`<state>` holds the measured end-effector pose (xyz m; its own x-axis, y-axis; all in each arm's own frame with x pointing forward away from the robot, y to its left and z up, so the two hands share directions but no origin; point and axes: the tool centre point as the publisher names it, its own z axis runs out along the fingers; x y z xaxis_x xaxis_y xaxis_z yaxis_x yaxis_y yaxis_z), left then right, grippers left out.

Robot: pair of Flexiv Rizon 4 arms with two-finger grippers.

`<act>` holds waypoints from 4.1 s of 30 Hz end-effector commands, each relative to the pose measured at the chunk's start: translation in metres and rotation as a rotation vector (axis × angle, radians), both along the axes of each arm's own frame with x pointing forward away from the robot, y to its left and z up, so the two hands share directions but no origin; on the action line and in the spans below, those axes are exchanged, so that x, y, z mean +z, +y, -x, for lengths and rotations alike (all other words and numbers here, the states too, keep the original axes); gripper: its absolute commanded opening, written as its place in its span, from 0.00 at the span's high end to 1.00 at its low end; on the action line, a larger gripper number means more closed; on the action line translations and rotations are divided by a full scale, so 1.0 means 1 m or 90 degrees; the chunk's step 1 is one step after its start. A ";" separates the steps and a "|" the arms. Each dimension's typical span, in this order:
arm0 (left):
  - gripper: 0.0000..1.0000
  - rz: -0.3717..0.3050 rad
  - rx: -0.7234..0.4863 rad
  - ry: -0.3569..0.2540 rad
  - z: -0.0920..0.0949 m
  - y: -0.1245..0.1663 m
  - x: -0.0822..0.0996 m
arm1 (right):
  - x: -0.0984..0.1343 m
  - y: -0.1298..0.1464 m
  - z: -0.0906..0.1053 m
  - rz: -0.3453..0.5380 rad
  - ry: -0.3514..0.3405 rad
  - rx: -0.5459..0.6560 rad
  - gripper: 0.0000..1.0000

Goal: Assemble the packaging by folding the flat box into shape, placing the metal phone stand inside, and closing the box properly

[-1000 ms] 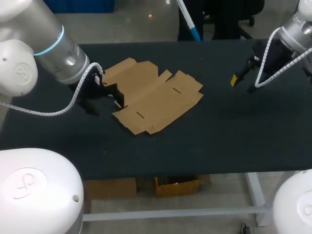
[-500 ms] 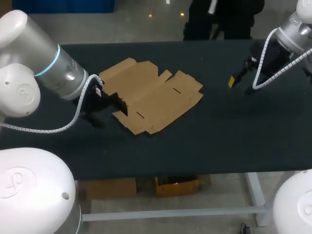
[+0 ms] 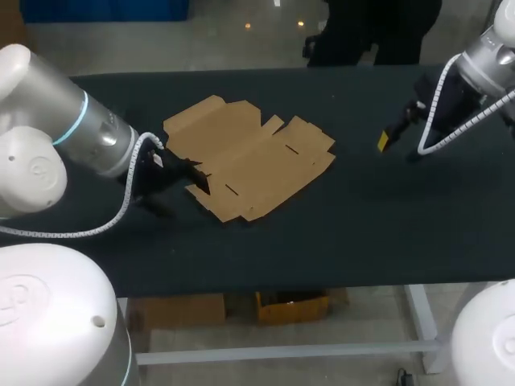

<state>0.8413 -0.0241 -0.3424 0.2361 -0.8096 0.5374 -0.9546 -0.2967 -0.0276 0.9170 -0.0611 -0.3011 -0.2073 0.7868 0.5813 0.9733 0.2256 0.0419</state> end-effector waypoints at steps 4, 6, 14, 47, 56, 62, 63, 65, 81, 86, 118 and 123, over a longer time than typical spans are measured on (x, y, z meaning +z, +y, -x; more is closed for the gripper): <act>0.00 0.031 0.005 -0.022 -0.008 -0.001 -0.016 | -0.003 -0.001 0.000 -0.003 0.003 0.000 0.00; 0.05 0.037 0.003 -0.023 -0.010 -0.002 -0.017 | -0.003 0.000 -0.001 -0.004 0.003 0.000 0.00; 0.25 0.053 -0.002 -0.025 -0.020 -0.007 -0.025 | -0.002 -0.001 -0.003 -0.007 0.004 0.000 0.00; 0.52 0.169 0.085 0.029 -0.045 -0.005 -0.052 | -0.005 -0.006 -0.006 -0.013 0.011 -0.005 0.00; 0.55 0.222 0.099 0.037 -0.052 -0.004 -0.055 | -0.006 -0.006 -0.007 -0.016 0.013 -0.002 0.00; 0.55 0.235 0.100 0.036 -0.056 -0.006 -0.056 | -0.007 -0.007 -0.007 -0.017 0.015 -0.004 0.00; 0.55 0.236 0.099 0.035 -0.057 -0.007 -0.056 | -0.007 -0.007 -0.007 -0.017 0.015 -0.005 0.00; 0.56 0.241 0.098 0.035 -0.058 -0.008 -0.056 | -0.007 -0.007 -0.007 -0.016 0.016 -0.005 0.00; 0.64 0.258 0.097 0.030 -0.070 -0.014 -0.056 | -0.006 -0.010 -0.005 -0.017 0.017 -0.008 0.00; 0.76 0.262 0.100 0.032 -0.072 -0.015 -0.058 | -0.007 -0.011 -0.005 -0.016 0.018 -0.010 0.00; 1.00 0.262 -0.042 0.096 -0.073 -0.018 -0.047 | -0.006 -0.013 -0.003 -0.019 0.020 -0.011 0.00; 1.00 0.248 -0.091 0.112 -0.070 -0.026 -0.043 | -0.005 -0.013 -0.002 -0.021 0.020 -0.009 0.00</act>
<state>0.9054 -0.0477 -0.3881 0.2550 -0.5674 0.7830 -0.9666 -0.1705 0.1912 0.9183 -0.0718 -0.3074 -0.1765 0.7738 0.6083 0.9781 0.2071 0.0204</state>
